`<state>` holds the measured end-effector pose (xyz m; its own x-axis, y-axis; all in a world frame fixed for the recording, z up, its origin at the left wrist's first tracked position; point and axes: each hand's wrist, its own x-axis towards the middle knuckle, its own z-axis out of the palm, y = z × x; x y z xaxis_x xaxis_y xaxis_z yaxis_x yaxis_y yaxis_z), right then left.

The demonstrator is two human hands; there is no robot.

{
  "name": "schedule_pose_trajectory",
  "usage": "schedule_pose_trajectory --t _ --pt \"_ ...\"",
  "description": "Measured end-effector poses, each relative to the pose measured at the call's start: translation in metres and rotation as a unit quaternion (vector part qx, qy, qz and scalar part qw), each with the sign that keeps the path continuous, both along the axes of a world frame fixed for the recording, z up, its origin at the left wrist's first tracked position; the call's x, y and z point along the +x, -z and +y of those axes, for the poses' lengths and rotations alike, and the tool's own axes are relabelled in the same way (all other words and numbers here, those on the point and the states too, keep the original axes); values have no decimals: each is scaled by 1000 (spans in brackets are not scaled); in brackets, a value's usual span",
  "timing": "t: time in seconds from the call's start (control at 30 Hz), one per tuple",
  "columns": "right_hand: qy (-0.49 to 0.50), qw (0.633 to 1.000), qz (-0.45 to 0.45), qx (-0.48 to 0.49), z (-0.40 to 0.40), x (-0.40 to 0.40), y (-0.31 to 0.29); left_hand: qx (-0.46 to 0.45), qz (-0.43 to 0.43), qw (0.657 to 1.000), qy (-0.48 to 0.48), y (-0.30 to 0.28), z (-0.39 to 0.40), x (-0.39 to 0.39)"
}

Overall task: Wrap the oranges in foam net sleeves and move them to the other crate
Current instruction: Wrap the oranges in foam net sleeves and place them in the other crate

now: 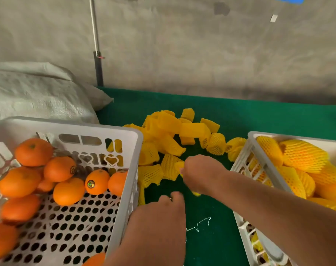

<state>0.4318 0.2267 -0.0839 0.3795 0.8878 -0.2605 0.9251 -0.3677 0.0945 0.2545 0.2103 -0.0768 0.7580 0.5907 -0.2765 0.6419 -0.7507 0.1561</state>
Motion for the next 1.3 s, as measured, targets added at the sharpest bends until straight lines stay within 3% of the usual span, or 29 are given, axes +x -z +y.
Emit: schedule_pose_trajectory --t 0.07,0.27,0.37,0.43,0.57,0.77,0.93,1.07,1.2,1.3 --pt "-34 996 14 81 -27 -19 -18 25 -37 999 21 1 0 -1" --pt "-10 979 128 159 -92 -36 -31 46 -124 991 35 -8 -3 1" --pt "12 955 206 213 -91 -33 -28 33 -47 997 56 -12 -3 -3" --pt "-6 950 210 230 -89 -30 -24 29 -10 998 49 -10 -2 -5" --pt "-25 972 190 134 -85 -25 -18 51 -67 994 68 -8 -3 -6" --pt "48 941 239 235 -86 -25 -17 12 -15 987 158 -7 -10 -4" --pt "5 940 234 249 -89 -25 -14 96 -109 987 67 -19 -12 -8" --pt "-24 937 243 251 -89 -28 -14 153 -129 979 26 -28 -8 -10" --pt "-58 940 232 243 -88 -30 -14 163 -183 970 -7 -36 -4 -13" --pt "-73 941 233 234 -90 -29 -16 166 -279 945 -27 -50 2 -20"
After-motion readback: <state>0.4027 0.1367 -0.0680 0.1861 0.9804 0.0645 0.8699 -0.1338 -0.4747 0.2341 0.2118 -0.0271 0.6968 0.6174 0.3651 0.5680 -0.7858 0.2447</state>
